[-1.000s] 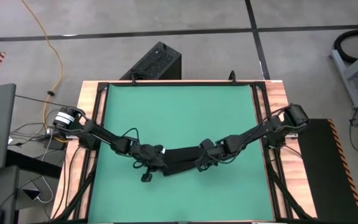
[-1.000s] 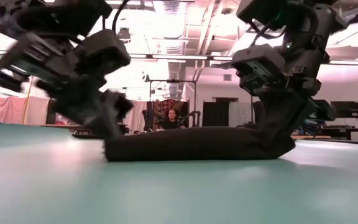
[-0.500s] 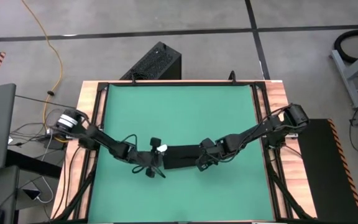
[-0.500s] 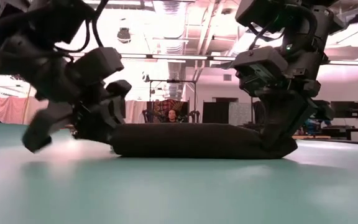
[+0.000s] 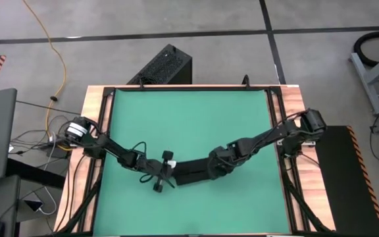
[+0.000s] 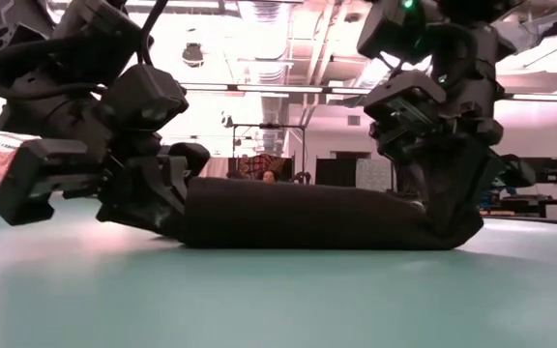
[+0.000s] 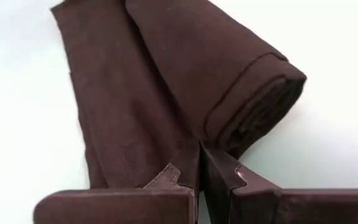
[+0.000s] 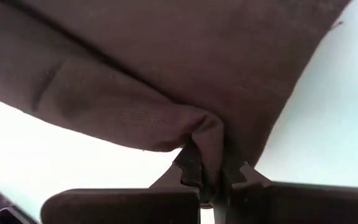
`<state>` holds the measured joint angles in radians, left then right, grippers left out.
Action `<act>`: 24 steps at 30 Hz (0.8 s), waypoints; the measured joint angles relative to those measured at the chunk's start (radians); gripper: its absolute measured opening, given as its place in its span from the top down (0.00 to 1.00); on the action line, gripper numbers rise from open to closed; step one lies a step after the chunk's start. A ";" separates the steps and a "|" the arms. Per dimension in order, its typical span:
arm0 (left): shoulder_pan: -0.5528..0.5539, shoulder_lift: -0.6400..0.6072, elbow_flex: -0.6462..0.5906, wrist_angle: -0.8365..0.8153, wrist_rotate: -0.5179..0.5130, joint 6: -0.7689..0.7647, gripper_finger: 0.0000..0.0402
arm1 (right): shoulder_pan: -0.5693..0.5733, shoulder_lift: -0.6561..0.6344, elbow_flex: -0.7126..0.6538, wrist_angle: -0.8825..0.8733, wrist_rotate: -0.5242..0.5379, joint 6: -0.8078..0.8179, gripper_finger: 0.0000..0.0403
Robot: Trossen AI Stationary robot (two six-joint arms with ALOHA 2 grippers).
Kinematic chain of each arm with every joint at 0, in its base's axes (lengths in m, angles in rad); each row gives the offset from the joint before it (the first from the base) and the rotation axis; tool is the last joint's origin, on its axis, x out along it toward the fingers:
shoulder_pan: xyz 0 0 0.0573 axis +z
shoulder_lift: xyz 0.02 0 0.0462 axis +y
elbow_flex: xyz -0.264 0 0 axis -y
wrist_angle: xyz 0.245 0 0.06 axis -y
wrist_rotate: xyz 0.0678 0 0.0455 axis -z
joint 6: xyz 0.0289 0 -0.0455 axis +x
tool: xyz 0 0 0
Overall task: Roll towel into tight, uniform cylinder
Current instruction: Roll the towel
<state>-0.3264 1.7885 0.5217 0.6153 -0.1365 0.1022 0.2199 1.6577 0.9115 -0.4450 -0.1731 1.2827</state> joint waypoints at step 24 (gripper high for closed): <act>-0.094 -0.267 -0.003 -0.272 -0.111 -0.017 1.00 | -0.158 -0.001 -0.002 0.014 -0.190 -0.035 0.95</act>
<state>-0.4202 1.5211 0.5186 0.3431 -0.2478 0.0853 0.0623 1.6566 0.9100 -0.4315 -0.3626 1.2480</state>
